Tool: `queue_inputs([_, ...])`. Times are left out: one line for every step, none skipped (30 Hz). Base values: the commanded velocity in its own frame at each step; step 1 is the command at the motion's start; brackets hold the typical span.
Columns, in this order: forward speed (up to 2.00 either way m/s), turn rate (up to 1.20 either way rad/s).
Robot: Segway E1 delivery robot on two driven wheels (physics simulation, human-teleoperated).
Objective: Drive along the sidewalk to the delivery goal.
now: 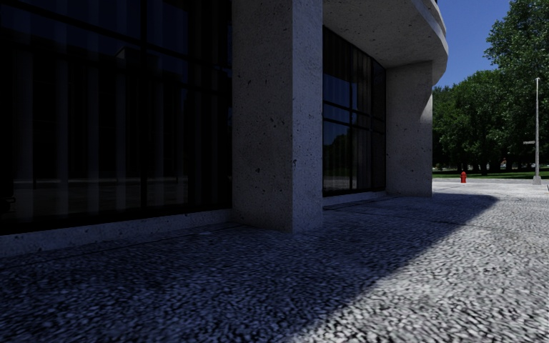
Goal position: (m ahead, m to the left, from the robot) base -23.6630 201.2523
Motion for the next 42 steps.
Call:
queue_inputs([0.0,0.0])
queue_inputs([0.0,0.0])
queue_inputs([0.0,0.0])
queue_inputs([0.0,0.0])
queue_inputs([0.0,0.0])
queue_inputs([0.0,0.0])
queue_inputs([0.0,0.0])
queue_inputs([0.0,0.0])
queue_inputs([0.0,0.0])
queue_inputs([0.0,0.0])
queue_inputs([0.0,0.0])
queue_inputs([0.0,0.0])
queue_inputs([0.0,0.0])
queue_inputs([0.0,0.0])
queue_inputs([0.0,0.0])
queue_inputs([0.0,0.0])
queue_inputs([0.0,0.0])
queue_inputs([0.0,0.0])
queue_inputs([0.0,0.0])
queue_inputs([0.0,0.0])
queue_inputs([0.0,0.0])
queue_inputs([0.0,0.0])
queue_inputs([0.0,0.0])
queue_inputs([0.0,0.0])
queue_inputs([0.0,0.0])
queue_inputs([0.0,0.0])
queue_inputs([0.0,0.0])
queue_inputs([0.0,0.0])
queue_inputs([0.0,0.0])
queue_inputs([0.0,0.0])
queue_inputs([1.88,-0.33])
queue_inputs([1.88,-0.33])
queue_inputs([2.0,-0.48])
queue_inputs([2.0,-0.55])
queue_inputs([2.0,-0.57])
queue_inputs([2.0,-0.57])
queue_inputs([2.0,-0.57])
queue_inputs([2.0,-0.57])
queue_inputs([2.0,-0.57])
queue_inputs([2.0,-0.57])
queue_inputs([2.0,-0.57])
queue_inputs([2.0,-0.57])
